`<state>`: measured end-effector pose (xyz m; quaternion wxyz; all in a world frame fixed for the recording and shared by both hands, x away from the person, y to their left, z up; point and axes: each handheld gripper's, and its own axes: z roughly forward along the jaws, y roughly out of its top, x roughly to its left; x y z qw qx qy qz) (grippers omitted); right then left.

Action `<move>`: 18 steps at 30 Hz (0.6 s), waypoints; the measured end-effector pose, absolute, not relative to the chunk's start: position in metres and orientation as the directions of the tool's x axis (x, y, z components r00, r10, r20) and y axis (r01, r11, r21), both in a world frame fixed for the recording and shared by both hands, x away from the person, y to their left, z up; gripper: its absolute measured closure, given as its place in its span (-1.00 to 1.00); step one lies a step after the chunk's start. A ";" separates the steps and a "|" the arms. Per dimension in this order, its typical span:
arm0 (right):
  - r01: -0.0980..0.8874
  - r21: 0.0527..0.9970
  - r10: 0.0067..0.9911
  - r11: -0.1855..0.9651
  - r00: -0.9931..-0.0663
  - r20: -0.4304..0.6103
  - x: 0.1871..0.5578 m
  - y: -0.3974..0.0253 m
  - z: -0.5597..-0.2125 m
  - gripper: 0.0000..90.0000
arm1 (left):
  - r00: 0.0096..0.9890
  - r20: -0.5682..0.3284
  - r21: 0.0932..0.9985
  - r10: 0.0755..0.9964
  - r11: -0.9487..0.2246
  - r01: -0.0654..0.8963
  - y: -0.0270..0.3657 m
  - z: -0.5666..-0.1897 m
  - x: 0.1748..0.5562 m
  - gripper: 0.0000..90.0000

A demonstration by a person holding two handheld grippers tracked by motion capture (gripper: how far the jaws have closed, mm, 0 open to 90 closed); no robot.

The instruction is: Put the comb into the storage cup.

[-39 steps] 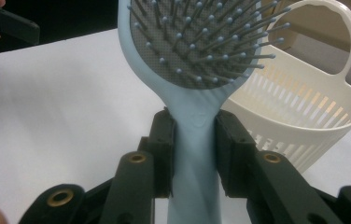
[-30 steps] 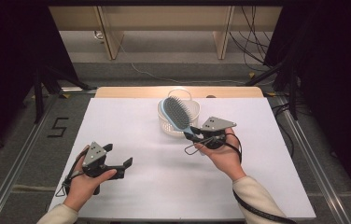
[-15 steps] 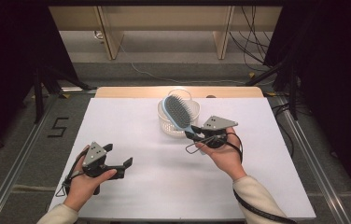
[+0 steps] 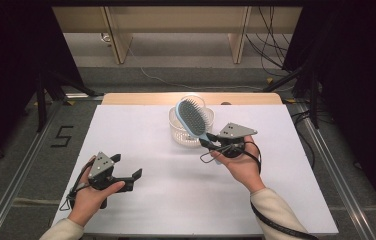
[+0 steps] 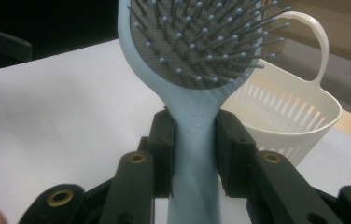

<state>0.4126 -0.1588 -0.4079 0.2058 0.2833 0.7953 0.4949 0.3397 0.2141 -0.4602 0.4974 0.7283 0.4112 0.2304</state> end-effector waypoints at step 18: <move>0.244 0.912 0.672 0.329 -0.739 -0.045 0.413 -0.163 -0.405 0.57 | 0.556 -0.072 0.914 0.828 -0.169 0.369 0.214 -0.460 0.340 -0.87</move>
